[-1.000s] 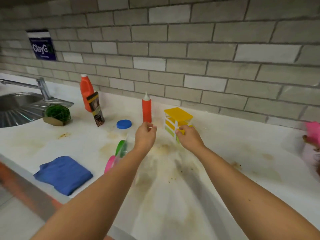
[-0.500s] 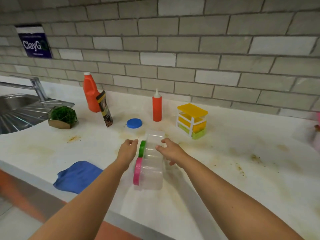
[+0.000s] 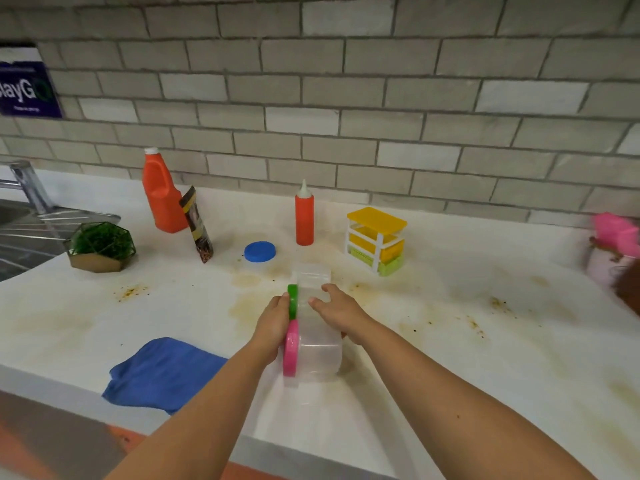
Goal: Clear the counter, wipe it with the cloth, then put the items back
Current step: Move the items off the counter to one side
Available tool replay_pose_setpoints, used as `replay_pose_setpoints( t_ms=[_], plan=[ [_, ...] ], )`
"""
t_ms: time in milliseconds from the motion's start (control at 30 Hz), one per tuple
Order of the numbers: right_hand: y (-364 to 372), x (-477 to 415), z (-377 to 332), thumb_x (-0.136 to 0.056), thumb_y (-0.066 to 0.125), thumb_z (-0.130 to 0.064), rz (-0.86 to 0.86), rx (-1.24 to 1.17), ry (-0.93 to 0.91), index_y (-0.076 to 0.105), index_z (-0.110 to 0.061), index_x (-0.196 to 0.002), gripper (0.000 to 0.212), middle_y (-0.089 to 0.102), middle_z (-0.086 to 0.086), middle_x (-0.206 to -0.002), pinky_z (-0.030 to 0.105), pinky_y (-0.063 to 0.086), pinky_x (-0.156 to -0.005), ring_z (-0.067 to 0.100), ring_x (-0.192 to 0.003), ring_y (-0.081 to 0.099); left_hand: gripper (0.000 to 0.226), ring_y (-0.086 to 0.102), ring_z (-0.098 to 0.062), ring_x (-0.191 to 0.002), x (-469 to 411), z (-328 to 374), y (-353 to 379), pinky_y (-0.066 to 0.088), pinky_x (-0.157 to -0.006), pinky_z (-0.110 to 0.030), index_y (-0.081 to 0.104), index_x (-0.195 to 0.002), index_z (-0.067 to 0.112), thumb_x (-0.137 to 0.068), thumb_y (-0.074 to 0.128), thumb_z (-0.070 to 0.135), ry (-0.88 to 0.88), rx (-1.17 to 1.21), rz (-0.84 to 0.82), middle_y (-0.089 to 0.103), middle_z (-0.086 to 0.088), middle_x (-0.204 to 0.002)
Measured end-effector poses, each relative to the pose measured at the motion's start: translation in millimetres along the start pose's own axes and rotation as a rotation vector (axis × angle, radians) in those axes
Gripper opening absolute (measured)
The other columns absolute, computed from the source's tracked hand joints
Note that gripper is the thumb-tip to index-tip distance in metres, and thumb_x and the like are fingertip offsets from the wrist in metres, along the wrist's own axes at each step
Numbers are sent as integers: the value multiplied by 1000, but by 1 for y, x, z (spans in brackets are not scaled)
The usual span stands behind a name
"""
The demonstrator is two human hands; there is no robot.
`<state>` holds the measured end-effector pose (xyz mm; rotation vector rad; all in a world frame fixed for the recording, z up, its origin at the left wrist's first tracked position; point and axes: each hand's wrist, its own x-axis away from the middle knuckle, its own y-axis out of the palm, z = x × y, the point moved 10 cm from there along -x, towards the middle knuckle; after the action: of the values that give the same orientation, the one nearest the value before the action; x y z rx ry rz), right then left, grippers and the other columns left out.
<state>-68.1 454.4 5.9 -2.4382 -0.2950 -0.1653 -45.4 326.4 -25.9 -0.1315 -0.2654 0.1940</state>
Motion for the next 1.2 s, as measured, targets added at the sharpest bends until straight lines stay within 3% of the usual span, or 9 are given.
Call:
replay_pose_setpoints(
  t_ms=[67, 233, 400, 567, 733, 867, 1000, 1200],
  plan=[
    [0, 2, -1, -95, 45, -39, 16, 3, -1, 24, -16, -147, 60, 38, 9, -147, 33, 41, -101, 27, -130, 43, 36, 61, -26, -88, 0, 6, 1, 49, -73, -36, 53, -105, 11, -98, 29, 37, 30, 10, 20, 62, -14, -101],
    [-19, 7, -8, -95, 46, -39, 109, -42, -36, 27, -15, -146, 59, 36, 8, -149, 33, 34, -109, 25, -134, 38, 31, 63, -33, -93, -4, 24, 7, 50, -88, -50, 54, -90, 19, -93, 29, 38, 99, -5, 50, 63, -13, -96],
    [-53, 15, -15, -95, 47, -38, 226, -74, -81, 29, -17, -145, 57, 37, 7, -148, 33, 35, -107, 25, -133, 39, 55, 58, -36, -102, -9, 45, 24, 45, -94, -56, 55, -108, 17, -78, 30, 56, 176, 15, 76, 56, -18, -112],
    [-96, 34, 1, -94, 48, -37, 365, -139, -75, 30, -21, -144, 56, 41, 7, -146, 32, 36, -106, 24, -131, 42, 42, 45, -26, -113, 22, 89, 66, 32, -106, -38, 42, -135, 15, -101, 26, 34, 280, 43, 28, 36, -11, -129],
    [-149, 60, 35, -95, 46, -40, 470, -182, -40, 29, -25, -145, 54, 43, 9, -142, 36, 37, -106, 25, -129, 43, 43, 41, -20, -105, 44, 113, 127, 30, -100, -32, 40, -136, 17, -100, 25, 36, 353, 55, -57, 33, -12, -135],
    [-201, 88, 75, -96, 45, -40, 548, -222, -15, 28, -25, -145, 54, 42, 10, -144, 37, 36, -108, 25, -131, 41, 44, 38, -23, -126, 64, 128, 192, 26, -109, -35, 41, -138, 22, -100, 27, 38, 387, 49, -124, 31, -10, -138],
    [-255, 120, 127, -96, 44, -39, 613, -259, 32, 30, -25, -144, 53, 42, 9, -144, 38, 35, -109, 24, -132, 41, 41, 38, -15, -105, 94, 137, 266, 25, -94, -24, 43, -136, 24, -100, 27, 36, 424, 17, -194, 34, -11, -134],
    [-334, 174, 207, -96, 45, -38, 693, -303, 71, 36, -25, -142, 49, 41, 3, -145, 38, 35, -110, 21, -130, 43, 34, 47, -21, -100, 135, 133, 373, 32, -96, -24, 50, -130, 30, -99, 35, 31, 386, 44, -277, 29, -10, -128]
  ],
)
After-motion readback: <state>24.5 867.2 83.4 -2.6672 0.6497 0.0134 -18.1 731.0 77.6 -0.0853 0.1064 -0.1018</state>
